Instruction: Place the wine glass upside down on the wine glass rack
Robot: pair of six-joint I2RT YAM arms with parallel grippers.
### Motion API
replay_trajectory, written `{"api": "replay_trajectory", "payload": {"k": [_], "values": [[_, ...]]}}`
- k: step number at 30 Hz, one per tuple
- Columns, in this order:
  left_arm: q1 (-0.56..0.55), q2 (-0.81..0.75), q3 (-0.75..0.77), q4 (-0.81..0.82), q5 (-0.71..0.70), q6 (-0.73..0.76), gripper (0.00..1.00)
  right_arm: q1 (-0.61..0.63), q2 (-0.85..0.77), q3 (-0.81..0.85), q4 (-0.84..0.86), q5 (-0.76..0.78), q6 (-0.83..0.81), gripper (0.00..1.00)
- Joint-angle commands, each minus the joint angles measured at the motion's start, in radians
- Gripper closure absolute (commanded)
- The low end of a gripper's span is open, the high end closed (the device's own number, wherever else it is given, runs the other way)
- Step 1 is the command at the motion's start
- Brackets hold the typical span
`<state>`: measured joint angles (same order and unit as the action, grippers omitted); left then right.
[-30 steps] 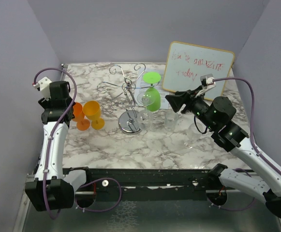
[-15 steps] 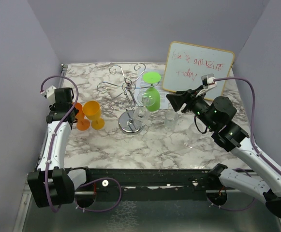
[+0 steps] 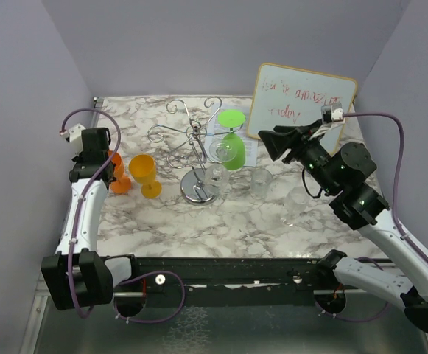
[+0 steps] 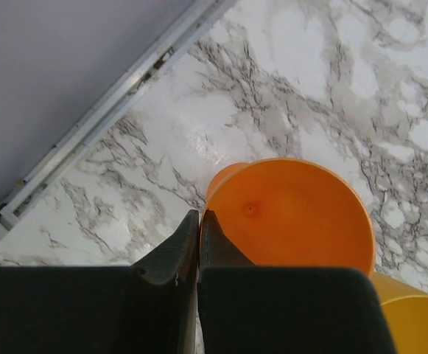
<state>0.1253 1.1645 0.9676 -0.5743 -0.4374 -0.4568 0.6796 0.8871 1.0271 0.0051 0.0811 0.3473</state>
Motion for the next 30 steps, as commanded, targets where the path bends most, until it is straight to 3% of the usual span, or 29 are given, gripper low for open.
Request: {"api": "replay_trajectory", "payload": {"k": [1, 10, 19, 24, 30], "values": [[0.007, -0.013, 0.137, -0.003, -0.126, 0.058, 1.0, 0.005, 0.014, 0.065, 0.033, 0.037, -0.024, 0.4], [0.006, -0.012, 0.481, -0.006, -0.005, 0.101, 1.0, 0.005, 0.157, 0.246, 0.004, -0.03, -0.016, 0.32], [0.006, 0.054, 0.858, 0.063, 0.369, 0.045, 1.0, 0.005, 0.346, 0.394, 0.14, -0.164, 0.152, 0.29], [0.005, 0.076, 0.886, 0.197, 0.545, -0.083, 1.0, 0.005, 0.473, 0.524, 0.159, -0.216, 0.26, 0.27], [0.001, 0.059, 0.717, 0.484, 0.716, -0.318, 1.0, 0.005, 0.562, 0.595, 0.219, -0.221, 0.475, 0.26]]}}
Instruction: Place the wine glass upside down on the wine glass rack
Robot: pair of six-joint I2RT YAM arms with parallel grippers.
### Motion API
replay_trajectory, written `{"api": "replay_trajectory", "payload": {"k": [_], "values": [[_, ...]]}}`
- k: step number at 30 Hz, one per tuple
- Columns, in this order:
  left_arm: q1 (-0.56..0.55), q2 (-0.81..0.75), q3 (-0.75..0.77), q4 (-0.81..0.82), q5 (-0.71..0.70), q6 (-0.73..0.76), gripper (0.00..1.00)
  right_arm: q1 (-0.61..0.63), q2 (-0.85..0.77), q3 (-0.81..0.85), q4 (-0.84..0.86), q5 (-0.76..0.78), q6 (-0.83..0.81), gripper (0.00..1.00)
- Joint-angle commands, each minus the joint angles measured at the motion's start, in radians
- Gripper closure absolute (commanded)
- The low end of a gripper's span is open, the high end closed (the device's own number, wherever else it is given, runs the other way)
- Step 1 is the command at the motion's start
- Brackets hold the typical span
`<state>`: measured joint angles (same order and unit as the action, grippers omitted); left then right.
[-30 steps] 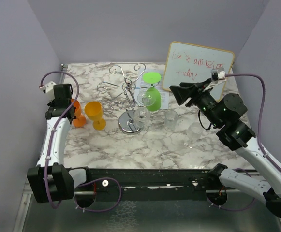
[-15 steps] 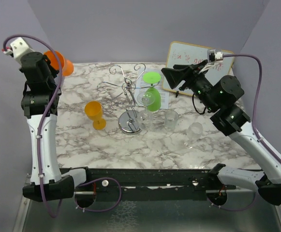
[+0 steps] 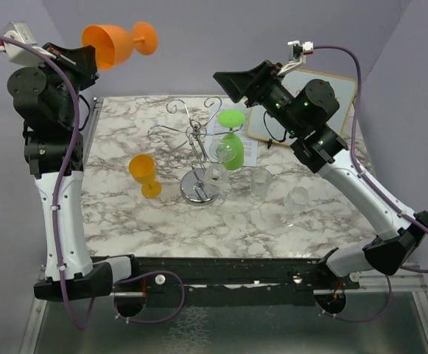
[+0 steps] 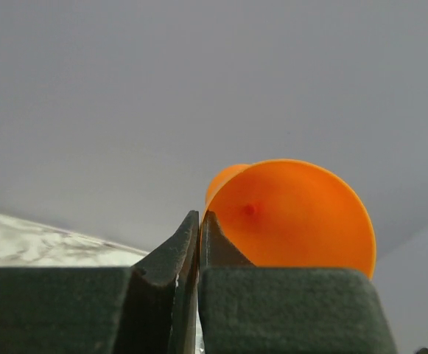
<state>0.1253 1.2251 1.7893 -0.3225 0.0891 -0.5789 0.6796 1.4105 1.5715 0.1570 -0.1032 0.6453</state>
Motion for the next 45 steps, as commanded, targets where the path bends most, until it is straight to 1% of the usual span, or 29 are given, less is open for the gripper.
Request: {"api": "replay_trajectory", "payload": {"k": [1, 5, 8, 13, 17, 25, 31, 37, 43, 45], "values": [[-0.004, -0.002, -0.125, 0.273, 0.204, -0.23, 1.0, 0.005, 0.053, 0.058, 0.074, -0.033, 0.224, 0.26], [-0.054, -0.007, -0.224, 0.44, 0.246, -0.341, 1.0, 0.005, 0.116, 0.101, 0.121, -0.043, 0.38, 0.28], [-0.113, -0.025, -0.301, 0.563, 0.227, -0.41, 1.0, 0.005, 0.162, 0.126, 0.162, -0.04, 0.463, 0.3], [-0.246, -0.059, -0.38, 0.617, 0.126, -0.382, 1.0, 0.005, 0.207, 0.124, 0.252, 0.005, 0.588, 0.31], [-0.29, -0.08, -0.453, 0.689, 0.11, -0.403, 1.0, 0.005, 0.222, 0.118, 0.305, 0.054, 0.663, 0.31], [-0.324, -0.098, -0.521, 0.776, 0.112, -0.418, 1.0, 0.011, 0.219, 0.133, 0.268, 0.204, 0.714, 0.39], [-0.338, -0.102, -0.533, 0.796, 0.121, -0.415, 1.0, 0.015, 0.262, 0.19, 0.262, 0.192, 0.732, 0.44], [-0.345, -0.104, -0.543, 0.806, 0.122, -0.403, 1.0, 0.023, 0.297, 0.223, 0.268, 0.155, 0.745, 0.55], [-0.351, -0.106, -0.555, 0.818, 0.118, -0.392, 1.0, 0.036, 0.319, 0.247, 0.27, 0.16, 0.739, 0.57], [-0.352, -0.109, -0.561, 0.822, 0.119, -0.388, 1.0, 0.039, 0.324, 0.251, 0.278, 0.167, 0.728, 0.62]]}}
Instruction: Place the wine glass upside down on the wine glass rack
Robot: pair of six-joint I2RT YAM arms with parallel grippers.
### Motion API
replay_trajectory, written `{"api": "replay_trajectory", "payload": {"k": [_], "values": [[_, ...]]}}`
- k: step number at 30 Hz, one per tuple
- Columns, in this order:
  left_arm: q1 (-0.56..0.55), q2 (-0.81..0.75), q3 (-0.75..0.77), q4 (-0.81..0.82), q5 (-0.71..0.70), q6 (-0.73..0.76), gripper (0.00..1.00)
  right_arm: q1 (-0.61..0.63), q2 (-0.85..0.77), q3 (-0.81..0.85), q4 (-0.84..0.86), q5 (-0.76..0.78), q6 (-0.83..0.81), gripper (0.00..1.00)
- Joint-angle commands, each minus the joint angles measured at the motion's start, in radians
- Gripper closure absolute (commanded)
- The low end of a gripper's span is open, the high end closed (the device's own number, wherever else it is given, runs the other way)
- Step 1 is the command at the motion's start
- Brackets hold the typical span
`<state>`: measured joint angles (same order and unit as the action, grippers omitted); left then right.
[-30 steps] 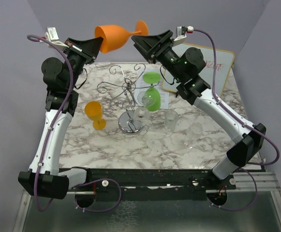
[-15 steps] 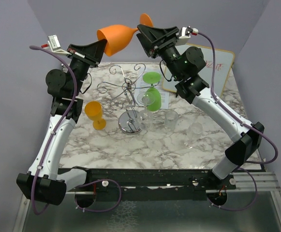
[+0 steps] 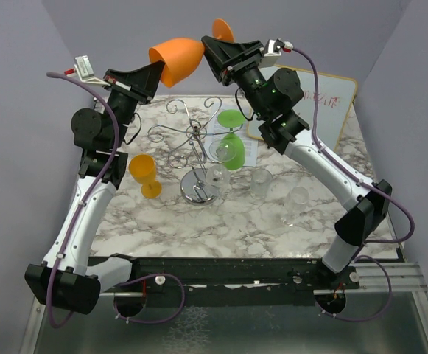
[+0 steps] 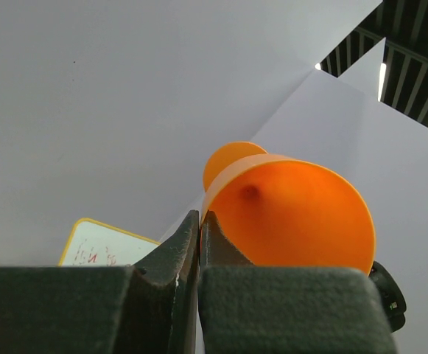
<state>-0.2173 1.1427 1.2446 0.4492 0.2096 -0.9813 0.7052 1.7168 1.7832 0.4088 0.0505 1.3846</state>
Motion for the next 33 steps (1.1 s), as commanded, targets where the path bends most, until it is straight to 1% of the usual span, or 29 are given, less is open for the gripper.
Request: {"api": "replay_trajectory", "payload": {"k": [1, 8, 9, 11, 12, 14, 16, 20, 23, 25, 28, 30, 33], "values": [[-0.01, -0.028, -0.019, 0.052, -0.002, 0.018, 1.0, 0.013, 0.019, 0.04, 0.032, 0.018, -0.014, 0.65], [-0.011, -0.051, -0.036, 0.051, -0.011, 0.033, 1.0, 0.014, 0.027, 0.031, 0.113, 0.002, -0.038, 0.98], [-0.011, -0.057, -0.039, 0.05, -0.018, 0.033, 0.96, 0.014, 0.027, 0.029, 0.133, -0.004, -0.054, 0.99], [-0.011, -0.079, -0.05, 0.041, -0.033, 0.036, 0.86, 0.013, 0.027, 0.029, 0.162, -0.017, -0.104, 0.99], [-0.011, -0.092, -0.056, 0.029, -0.043, 0.043, 0.82, 0.013, 0.025, 0.033, 0.167, -0.023, -0.136, 0.99], [-0.011, -0.127, -0.063, -0.025, -0.072, 0.063, 0.72, 0.013, 0.017, 0.025, 0.189, -0.028, -0.187, 0.99], [-0.011, -0.165, -0.064, -0.113, -0.115, 0.095, 0.62, 0.013, 0.007, 0.004, 0.23, -0.031, -0.23, 0.99], [-0.011, -0.235, -0.034, -0.367, -0.236, 0.176, 0.44, 0.013, 0.0, -0.012, 0.274, -0.043, -0.319, 0.99], [-0.011, -0.288, -0.018, -0.526, -0.3, 0.231, 0.31, 0.013, 0.007, -0.002, 0.304, -0.116, -0.388, 0.99], [-0.011, -0.314, 0.006, -0.619, -0.332, 0.261, 0.24, 0.013, 0.019, 0.014, 0.308, -0.163, -0.448, 0.99], [-0.011, -0.337, 0.058, -0.696, -0.334, 0.3, 0.16, 0.013, 0.044, 0.041, 0.329, -0.236, -0.532, 0.99], [-0.012, -0.339, 0.107, -0.714, -0.301, 0.315, 0.14, 0.014, 0.061, 0.061, 0.341, -0.293, -0.574, 0.99], [-0.011, -0.323, 0.186, -0.717, -0.22, 0.318, 0.11, 0.014, 0.084, 0.09, 0.347, -0.337, -0.634, 0.99]]}}
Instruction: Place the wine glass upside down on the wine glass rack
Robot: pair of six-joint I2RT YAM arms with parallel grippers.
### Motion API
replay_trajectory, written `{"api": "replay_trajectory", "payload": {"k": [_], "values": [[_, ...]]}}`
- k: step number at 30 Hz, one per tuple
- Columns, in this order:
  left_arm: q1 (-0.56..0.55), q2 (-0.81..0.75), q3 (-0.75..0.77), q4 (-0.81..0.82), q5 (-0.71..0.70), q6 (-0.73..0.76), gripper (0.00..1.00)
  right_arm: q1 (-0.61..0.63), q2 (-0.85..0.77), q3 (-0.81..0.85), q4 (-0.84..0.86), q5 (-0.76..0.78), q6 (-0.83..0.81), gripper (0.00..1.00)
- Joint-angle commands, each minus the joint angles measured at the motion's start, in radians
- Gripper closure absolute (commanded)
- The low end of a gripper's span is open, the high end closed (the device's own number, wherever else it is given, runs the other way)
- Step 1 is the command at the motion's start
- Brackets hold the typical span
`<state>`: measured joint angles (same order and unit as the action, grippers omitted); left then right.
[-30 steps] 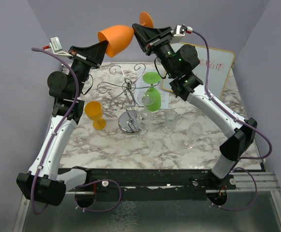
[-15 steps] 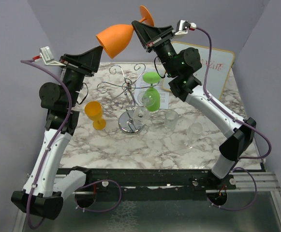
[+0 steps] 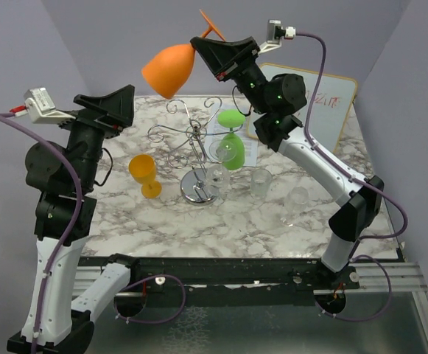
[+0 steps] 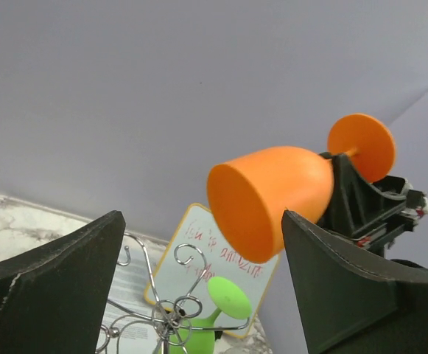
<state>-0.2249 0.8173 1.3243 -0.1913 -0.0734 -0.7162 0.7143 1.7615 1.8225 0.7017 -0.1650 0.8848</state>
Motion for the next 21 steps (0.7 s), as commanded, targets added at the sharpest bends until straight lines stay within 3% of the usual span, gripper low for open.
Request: {"api": "replay_trajectory", "payload": {"k": [1, 9, 21], "values": [[-0.004, 0.014, 0.133, -0.077, 0.098, 0.05, 0.12, 0.005, 0.045, 0.055, 0.059, -0.129, -0.153, 0.99], [-0.004, 0.122, 0.275, 0.037, 0.39, -0.063, 0.11, 0.008, 0.055, 0.066, 0.102, -0.159, -0.364, 0.99], [-0.004, 0.288, 0.36, 0.22, 0.583, -0.244, 0.1, 0.037, 0.025, 0.021, 0.164, -0.274, -0.818, 0.99]]}}
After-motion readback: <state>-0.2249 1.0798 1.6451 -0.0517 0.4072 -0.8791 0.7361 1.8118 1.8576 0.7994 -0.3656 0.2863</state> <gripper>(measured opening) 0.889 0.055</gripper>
